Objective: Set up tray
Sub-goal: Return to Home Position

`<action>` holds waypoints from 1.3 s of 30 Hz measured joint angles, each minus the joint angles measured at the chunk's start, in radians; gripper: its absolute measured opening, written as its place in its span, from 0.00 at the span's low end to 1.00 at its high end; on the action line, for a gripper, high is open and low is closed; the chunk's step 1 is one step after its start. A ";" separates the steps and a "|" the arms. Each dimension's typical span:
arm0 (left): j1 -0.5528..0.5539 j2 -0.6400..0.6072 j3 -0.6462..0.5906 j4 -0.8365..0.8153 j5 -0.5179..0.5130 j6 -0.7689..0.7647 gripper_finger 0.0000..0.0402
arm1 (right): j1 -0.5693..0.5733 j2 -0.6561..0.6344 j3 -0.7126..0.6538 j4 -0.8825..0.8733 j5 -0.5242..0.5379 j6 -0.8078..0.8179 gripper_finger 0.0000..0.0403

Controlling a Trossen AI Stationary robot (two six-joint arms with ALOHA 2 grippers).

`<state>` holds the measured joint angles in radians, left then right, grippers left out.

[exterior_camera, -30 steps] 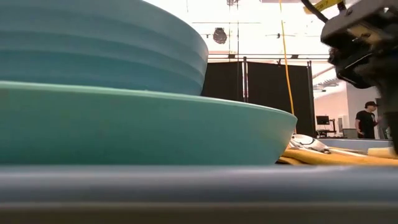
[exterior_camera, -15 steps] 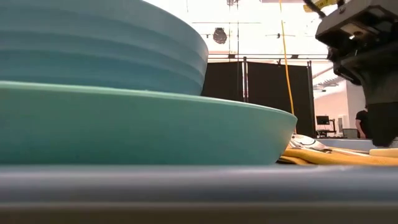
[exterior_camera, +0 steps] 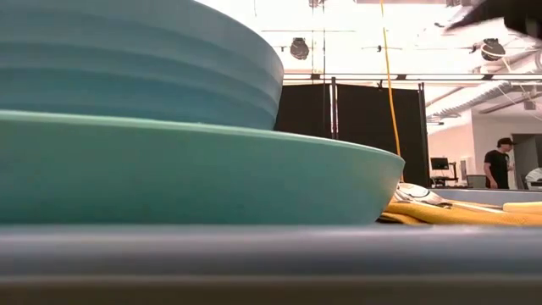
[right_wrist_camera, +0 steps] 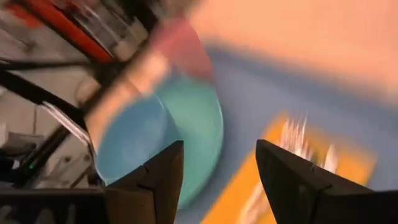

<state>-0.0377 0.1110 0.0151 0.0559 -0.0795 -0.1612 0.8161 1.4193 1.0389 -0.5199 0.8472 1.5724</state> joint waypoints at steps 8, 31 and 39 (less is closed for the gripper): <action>0.000 0.000 0.000 0.000 0.000 0.000 0.75 | 0.308 -0.159 -0.221 -0.019 0.643 -0.239 0.47; 0.000 0.001 0.000 0.003 0.000 0.000 0.75 | 0.370 -0.405 -1.021 0.513 0.643 -0.195 0.49; 0.000 0.008 0.000 -0.002 0.000 0.000 0.75 | 0.351 -0.494 -1.021 0.779 0.487 -0.578 0.49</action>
<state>-0.0378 0.1194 0.0147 0.0535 -0.0793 -0.1612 1.1673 0.9257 0.0177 0.2591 1.3341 0.9944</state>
